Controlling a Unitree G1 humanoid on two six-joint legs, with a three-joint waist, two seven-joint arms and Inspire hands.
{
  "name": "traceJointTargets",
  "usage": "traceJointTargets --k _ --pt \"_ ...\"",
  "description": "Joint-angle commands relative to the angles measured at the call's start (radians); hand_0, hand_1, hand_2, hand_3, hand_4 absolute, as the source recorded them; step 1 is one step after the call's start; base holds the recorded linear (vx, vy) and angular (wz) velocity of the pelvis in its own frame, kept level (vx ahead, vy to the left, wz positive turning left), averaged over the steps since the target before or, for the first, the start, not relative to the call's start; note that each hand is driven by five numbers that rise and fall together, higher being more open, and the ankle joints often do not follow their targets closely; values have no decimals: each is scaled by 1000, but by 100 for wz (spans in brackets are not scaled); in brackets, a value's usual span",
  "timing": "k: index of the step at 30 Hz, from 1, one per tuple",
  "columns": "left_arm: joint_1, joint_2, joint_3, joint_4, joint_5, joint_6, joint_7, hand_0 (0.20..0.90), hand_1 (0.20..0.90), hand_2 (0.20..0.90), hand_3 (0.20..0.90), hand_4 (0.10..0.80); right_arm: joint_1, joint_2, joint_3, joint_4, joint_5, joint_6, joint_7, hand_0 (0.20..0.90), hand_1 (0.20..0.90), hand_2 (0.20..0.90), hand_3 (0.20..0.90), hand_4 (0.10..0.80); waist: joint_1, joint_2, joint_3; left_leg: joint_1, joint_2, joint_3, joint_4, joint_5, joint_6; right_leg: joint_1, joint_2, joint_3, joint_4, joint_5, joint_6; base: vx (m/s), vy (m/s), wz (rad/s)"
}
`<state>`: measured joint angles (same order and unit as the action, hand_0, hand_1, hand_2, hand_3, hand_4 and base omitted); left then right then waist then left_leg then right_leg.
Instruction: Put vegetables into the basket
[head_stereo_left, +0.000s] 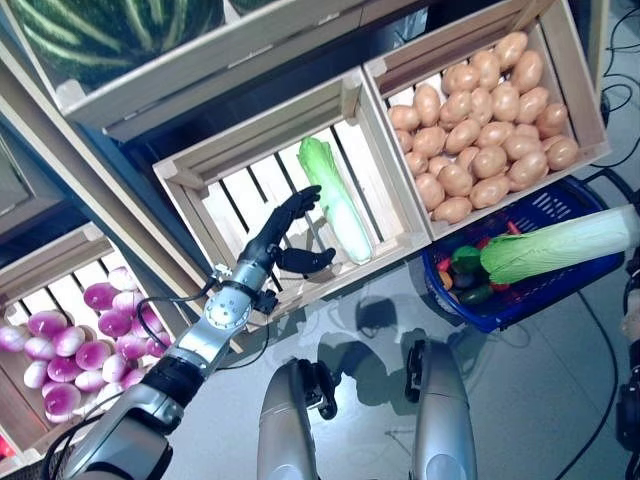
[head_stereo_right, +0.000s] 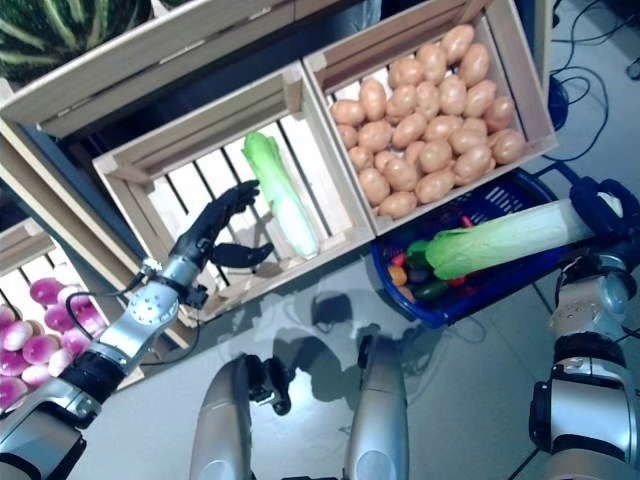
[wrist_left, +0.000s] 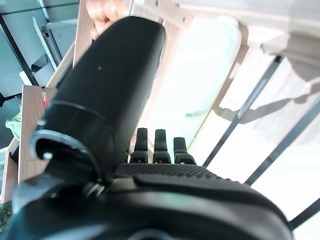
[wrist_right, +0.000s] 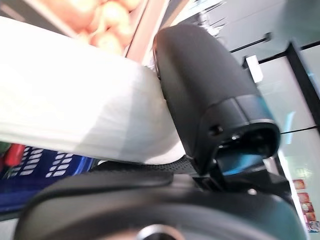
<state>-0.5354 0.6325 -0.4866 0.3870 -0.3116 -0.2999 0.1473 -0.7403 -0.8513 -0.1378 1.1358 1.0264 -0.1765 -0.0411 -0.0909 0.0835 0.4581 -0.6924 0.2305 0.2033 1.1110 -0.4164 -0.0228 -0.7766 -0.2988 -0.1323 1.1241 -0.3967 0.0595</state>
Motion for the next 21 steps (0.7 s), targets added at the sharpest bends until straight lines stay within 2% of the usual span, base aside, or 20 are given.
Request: traceJointTargets --k 1,2,3,4,11,14,17,21 --pt "-88 48 29 -97 -53 -93 34 900 900 900 900 800 -87 -86 33 18 -32 -46 18 300 300 300 300 400 12 -14 -69 -28 20 -13 57 -39 -27 70 -35 -10 -34 42 -38 -26 -23 14" --pt "-98 52 28 -93 -61 -95 32 900 900 900 900 800 -99 -84 43 23 -40 -34 23 300 300 300 300 400 13 -12 -67 -35 19 -15 62 -40 -29 61 -36 -8 -26 40 -36 -20 -20 10" --pt "-107 53 28 -86 -61 -100 35 900 900 900 900 800 -114 -84 54 28 -40 -27 24 822 822 822 822 748 12 -10 -65 -43 18 -18 67 -41 -30 51 -37 -5 -19 38 -35 -13 -13 6" --pt "-121 54 27 -87 -63 -98 33 900 900 900 900 800 -131 -75 66 26 -4 -19 57 900 900 900 900 800 12 -7 -62 -49 16 -23 68 -40 -32 40 -36 -1 -10 36 -32 -5 -9 5" --pt "-172 57 14 -83 -40 -100 53 900 900 900 900 800 -168 -58 112 49 -103 34 4 900 900 900 900 800 10 -4 -55 -74 16 -31 85 -43 -41 6 -40 1 17 31 -26 -9 -8 4" --pt "-193 62 10 -74 -2 -103 76 900 900 900 900 800 -180 -64 121 71 -77 42 33 900 900 900 900 800 12 -8 -55 -79 20 -37 91 -48 -42 0 -42 -2 26 25 -25 0 -3 1" --pt "-220 91 1 -63 114 -99 143 900 900 900 900 800 -177 -66 120 81 -56 55 71 900 900 900 900 800 14 -15 -59 -87 27 -43 98 -49 -47 -6 -42 -4 33 23 -23 11 -19 2" --pt "-307 169 -36 -31 389 -56 301 900 900 900 900 800 -160 -80 122 96 -89 92 51 900 900 900 900 800 9 -28 -63 -111 38 -52 123 -53 -51 -26 -45 -3 49 24 -19 25 -27 2"
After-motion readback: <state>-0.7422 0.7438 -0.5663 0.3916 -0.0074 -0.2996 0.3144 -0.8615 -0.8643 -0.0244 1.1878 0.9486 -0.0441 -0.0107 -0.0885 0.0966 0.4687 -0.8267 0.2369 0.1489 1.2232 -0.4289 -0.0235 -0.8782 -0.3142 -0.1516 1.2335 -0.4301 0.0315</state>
